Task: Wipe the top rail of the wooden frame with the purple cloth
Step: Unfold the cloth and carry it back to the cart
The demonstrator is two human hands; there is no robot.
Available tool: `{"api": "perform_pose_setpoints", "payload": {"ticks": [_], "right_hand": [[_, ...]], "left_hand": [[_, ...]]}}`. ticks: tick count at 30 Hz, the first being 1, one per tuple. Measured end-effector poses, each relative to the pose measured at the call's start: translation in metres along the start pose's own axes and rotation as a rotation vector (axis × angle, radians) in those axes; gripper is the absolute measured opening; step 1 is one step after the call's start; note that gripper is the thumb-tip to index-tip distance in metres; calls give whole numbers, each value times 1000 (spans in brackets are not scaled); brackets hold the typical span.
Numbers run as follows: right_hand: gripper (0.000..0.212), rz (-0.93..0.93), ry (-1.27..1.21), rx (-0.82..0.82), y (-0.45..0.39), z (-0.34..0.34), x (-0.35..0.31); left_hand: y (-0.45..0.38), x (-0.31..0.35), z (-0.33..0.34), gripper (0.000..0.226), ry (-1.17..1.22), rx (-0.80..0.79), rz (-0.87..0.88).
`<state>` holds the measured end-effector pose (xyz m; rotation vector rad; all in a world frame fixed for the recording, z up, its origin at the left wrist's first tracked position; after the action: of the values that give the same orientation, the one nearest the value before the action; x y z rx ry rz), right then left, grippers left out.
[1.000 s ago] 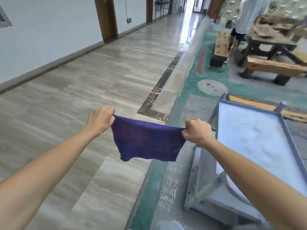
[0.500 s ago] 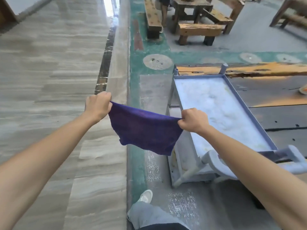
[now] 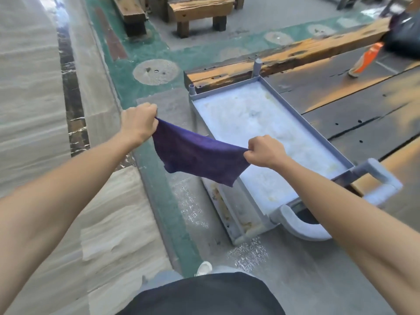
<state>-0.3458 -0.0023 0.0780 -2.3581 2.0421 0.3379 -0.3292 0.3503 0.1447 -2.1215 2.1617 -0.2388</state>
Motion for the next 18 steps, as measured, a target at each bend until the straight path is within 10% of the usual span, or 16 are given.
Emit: {"api": "perform_pose_setpoints", "payload": {"ticks": [18], "right_hand": [[19, 277, -534, -448, -11, 9, 63]], "left_hand": [[-200, 138, 42, 14, 41, -36, 659]]}}
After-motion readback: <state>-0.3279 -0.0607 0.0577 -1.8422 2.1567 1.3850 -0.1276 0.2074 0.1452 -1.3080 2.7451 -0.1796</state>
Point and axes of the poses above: each hand's wrist, its own y-axis away from the middle knuckle, its own z-axis out of the palm, x = y × z, the point moved 7 cm from there along -y, towards the middle knuckle
